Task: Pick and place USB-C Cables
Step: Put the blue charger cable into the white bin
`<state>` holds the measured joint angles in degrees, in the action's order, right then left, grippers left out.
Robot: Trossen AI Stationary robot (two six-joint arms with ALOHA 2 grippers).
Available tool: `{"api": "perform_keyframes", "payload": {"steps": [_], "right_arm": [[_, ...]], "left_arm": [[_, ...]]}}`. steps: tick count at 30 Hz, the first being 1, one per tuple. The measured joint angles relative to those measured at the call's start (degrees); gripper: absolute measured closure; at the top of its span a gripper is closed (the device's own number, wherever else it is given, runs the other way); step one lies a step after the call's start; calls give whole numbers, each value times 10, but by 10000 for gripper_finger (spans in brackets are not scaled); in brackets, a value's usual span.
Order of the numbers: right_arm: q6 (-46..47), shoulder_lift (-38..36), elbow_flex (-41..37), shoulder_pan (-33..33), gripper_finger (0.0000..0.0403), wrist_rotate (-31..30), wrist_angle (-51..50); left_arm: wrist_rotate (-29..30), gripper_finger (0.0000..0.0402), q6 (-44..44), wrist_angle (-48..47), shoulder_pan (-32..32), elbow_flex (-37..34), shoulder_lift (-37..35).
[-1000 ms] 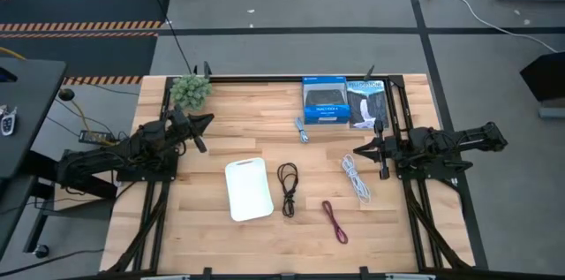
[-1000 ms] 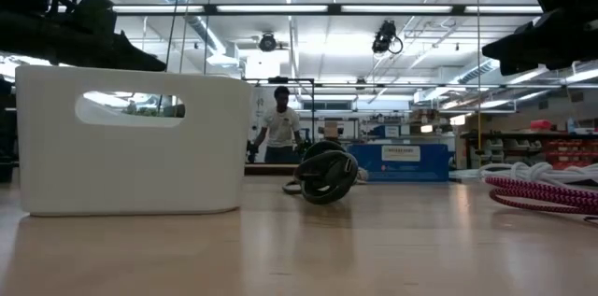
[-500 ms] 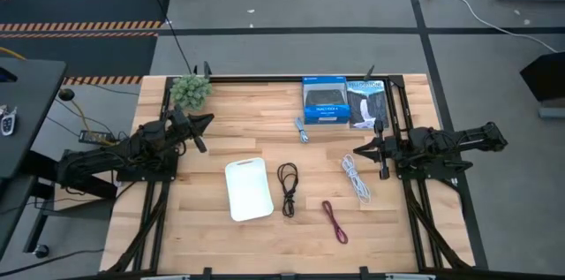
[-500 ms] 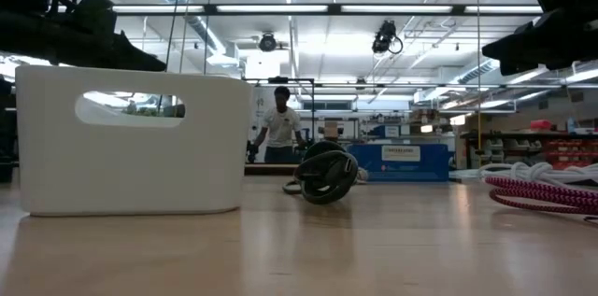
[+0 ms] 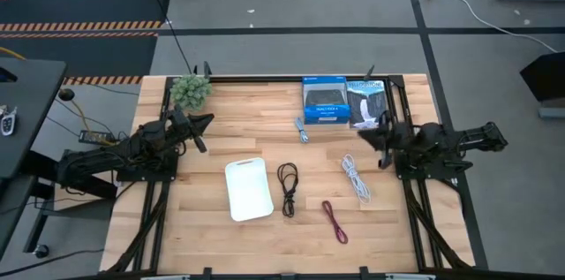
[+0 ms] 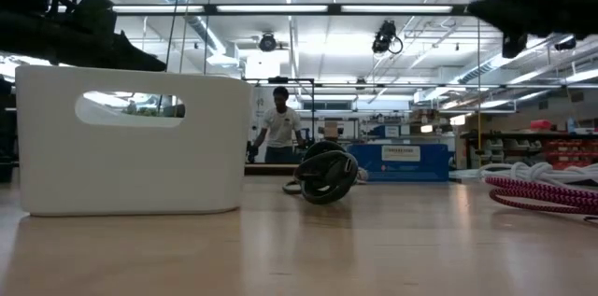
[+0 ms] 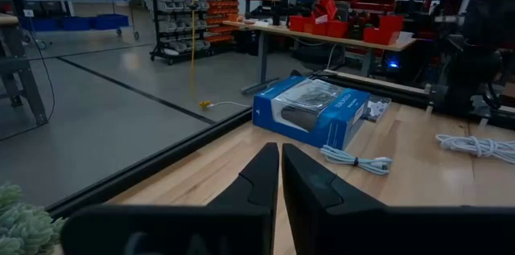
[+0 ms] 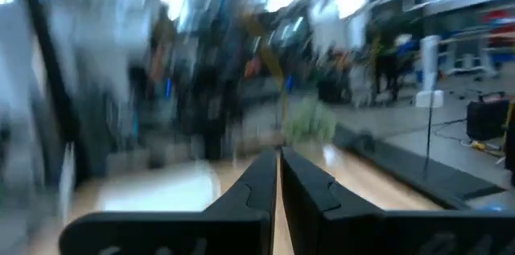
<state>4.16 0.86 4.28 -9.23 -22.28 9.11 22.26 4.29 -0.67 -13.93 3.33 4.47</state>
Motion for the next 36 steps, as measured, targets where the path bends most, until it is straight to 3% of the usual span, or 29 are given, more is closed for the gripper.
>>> {"api": "perform_keyframes", "payload": {"steps": [6, 11, 14, 28, 36], "right_arm": [[82, 0, 0, 0, 376, -75, 237], [203, 0, 0, 0, 376, -98, 339], [286, 0, 0, 0, 376, -119, 345], [362, 0, 0, 0, 376, -151, 367], [313, 4, 0, 4, 377, -163, 367]], "left_arm": [[0, 377, 0, 0, 0, 0, 0], [0, 377, 0, 0, 0, 0, 0], [0, 377, 0, 0, 0, 0, 0], [0, 377, 0, 0, 0, 0, 0], [0, 377, 0, 0, 0, 0, 0]]}}
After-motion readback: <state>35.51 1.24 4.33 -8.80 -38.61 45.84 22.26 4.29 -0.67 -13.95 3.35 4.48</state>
